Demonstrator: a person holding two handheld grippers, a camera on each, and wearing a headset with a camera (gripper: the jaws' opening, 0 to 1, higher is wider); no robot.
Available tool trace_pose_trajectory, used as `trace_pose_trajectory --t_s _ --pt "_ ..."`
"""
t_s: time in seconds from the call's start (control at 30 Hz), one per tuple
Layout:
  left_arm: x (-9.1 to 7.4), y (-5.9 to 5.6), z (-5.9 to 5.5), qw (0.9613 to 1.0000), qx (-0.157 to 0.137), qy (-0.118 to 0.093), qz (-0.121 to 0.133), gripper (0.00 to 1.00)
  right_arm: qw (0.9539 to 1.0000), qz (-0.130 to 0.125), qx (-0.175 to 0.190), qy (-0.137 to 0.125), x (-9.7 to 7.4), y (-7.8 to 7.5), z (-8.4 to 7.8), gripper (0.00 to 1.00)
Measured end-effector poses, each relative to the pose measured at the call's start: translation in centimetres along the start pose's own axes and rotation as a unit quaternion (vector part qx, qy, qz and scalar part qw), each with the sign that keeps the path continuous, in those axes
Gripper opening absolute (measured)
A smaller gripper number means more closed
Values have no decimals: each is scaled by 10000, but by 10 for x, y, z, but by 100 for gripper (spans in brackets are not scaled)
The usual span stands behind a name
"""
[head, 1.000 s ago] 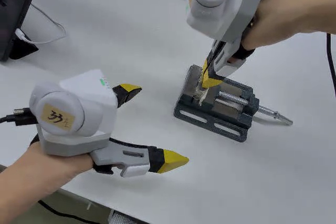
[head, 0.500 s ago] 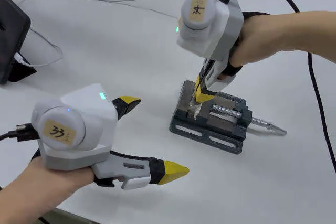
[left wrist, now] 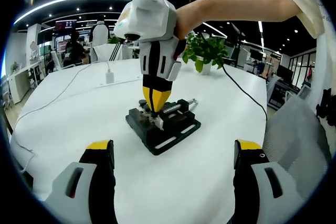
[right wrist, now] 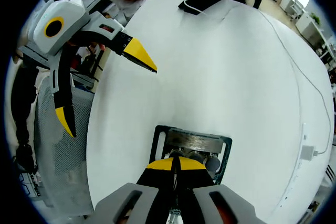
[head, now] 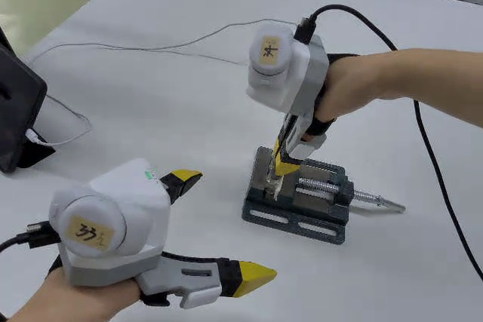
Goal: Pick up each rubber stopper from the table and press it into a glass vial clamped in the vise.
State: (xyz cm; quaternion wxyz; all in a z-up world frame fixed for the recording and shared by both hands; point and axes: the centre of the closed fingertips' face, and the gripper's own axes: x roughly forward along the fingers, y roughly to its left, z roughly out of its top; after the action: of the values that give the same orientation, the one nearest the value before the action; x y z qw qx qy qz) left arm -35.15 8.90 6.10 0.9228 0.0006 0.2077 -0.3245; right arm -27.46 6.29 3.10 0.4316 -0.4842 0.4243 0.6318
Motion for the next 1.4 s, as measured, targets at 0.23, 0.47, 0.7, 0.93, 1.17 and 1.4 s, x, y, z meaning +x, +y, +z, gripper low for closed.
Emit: trace_pose_trajectory --t_s 0.23,0.47,0.7,0.93,1.17,1.4 --pt "0 0 4 10000 67 -3 31 94 9997 -142 -90 -178 -1 4 0 0" --pt "0 2 6 9999 89 -5 84 94 9988 -234 -161 -400 -3 6 0 0" --pt "-3 6 4 9999 79 9 134 94 9967 -280 -59 -766 -4 7 -2 20" --pt "-4 6 1 9999 62 34 140 94 9905 -447 249 -1274 -7 18 -16 38" --pt "-5 8 0 9999 92 57 125 94 9818 -669 624 -1666 -8 30 -30 61" --pt "-7 10 -1 9998 139 95 113 94 9698 -925 1018 -2013 -11 42 -45 79"
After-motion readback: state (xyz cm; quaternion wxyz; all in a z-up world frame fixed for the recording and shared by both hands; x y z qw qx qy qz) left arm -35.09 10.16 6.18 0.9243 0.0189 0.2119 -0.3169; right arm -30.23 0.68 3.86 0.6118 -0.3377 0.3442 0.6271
